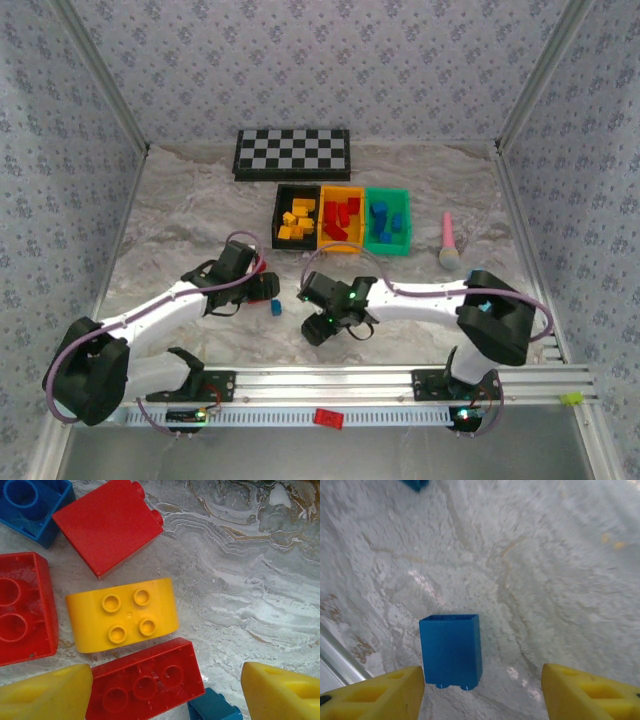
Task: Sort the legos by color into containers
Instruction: Pick up the lego from the bottom-center of the table.
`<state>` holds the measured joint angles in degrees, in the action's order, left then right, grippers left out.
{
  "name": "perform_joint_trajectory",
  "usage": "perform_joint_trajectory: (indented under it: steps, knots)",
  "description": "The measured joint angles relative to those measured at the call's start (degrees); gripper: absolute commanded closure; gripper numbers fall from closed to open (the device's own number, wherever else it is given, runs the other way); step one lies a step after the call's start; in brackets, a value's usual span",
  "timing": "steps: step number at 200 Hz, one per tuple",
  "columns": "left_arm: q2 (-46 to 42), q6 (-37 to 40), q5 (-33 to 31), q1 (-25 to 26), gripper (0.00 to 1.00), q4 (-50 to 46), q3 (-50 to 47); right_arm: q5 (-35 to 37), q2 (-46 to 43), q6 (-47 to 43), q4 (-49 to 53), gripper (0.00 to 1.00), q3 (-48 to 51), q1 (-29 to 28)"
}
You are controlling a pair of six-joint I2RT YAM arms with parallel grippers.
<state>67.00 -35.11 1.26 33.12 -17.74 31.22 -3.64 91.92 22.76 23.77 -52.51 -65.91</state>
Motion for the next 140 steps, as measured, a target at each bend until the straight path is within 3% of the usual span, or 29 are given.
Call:
perform_joint_trajectory:
  steps: [33,60,76,110,140]
  knots:
    - [0.0,-0.2,-0.5,0.0,0.22,0.0,0.0,1.4,4.6,-0.8,0.3,0.38,-2.4,-2.8]
    - [0.0,-0.2,-0.7,0.0,0.22,-0.1,0.0,3.5,5.6,-1.4,1.1,0.56,-3.2,-3.5]
    - [0.0,-0.2,-0.7,0.0,0.22,-0.1,0.0,4.9,5.6,-1.1,1.5,0.61,-3.2,-3.4]
    - [0.0,-0.2,-0.6,0.0,0.22,-0.1,0.0,6.0,5.2,-1.2,1.5,0.63,-3.2,-2.7]
    - [0.0,-0.2,-0.6,0.1,0.22,-0.1,0.0,8.6,1.0,-0.5,1.6,0.63,-3.1,2.1]
